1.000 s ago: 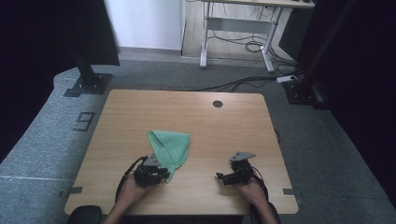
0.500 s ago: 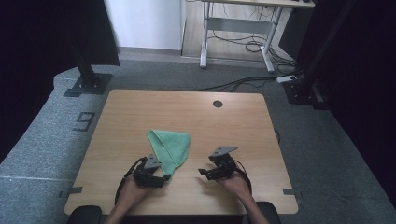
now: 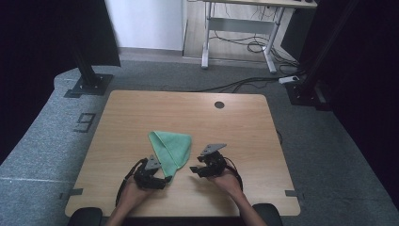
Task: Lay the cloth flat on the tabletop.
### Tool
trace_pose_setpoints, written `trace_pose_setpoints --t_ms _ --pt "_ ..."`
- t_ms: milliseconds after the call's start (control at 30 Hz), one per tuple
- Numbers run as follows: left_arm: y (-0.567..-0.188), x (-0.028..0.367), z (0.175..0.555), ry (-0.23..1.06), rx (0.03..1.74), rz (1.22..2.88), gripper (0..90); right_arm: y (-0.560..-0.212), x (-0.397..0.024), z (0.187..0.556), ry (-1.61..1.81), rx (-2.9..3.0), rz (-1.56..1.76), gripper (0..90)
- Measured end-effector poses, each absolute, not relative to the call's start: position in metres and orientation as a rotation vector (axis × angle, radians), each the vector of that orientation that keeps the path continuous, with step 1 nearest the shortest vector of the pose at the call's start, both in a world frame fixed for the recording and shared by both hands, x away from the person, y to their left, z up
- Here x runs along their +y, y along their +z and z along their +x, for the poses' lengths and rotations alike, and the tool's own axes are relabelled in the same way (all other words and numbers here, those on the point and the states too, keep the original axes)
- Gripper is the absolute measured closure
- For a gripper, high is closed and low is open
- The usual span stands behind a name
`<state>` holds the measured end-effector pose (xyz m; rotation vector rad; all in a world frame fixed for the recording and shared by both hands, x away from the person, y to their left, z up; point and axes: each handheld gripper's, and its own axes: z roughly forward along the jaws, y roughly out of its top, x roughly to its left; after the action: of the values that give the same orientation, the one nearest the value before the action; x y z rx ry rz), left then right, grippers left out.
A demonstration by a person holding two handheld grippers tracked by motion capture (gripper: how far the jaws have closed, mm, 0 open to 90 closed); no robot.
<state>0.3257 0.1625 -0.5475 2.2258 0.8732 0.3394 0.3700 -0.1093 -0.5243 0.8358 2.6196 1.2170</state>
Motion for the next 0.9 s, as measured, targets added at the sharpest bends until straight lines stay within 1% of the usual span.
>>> trace_pose_setpoints --t_ms 433,700,833,900 --pt "-0.548 0.163 0.326 0.339 0.874 2.225 24.5 -0.522 -0.080 0.376 1.210 2.670 0.772 55.9" --pt "-0.548 0.163 0.326 0.339 0.874 2.224 24.5 -0.523 -0.064 0.380 1.197 2.693 0.753 59.7" --pt "-0.548 0.163 0.326 0.338 0.875 2.224 24.5 -0.527 -0.054 0.381 1.159 2.701 0.729 60.1" --pt "-0.548 0.163 0.326 0.338 0.875 2.224 24.5 -0.530 -0.050 0.382 1.131 2.707 0.720 62.5"
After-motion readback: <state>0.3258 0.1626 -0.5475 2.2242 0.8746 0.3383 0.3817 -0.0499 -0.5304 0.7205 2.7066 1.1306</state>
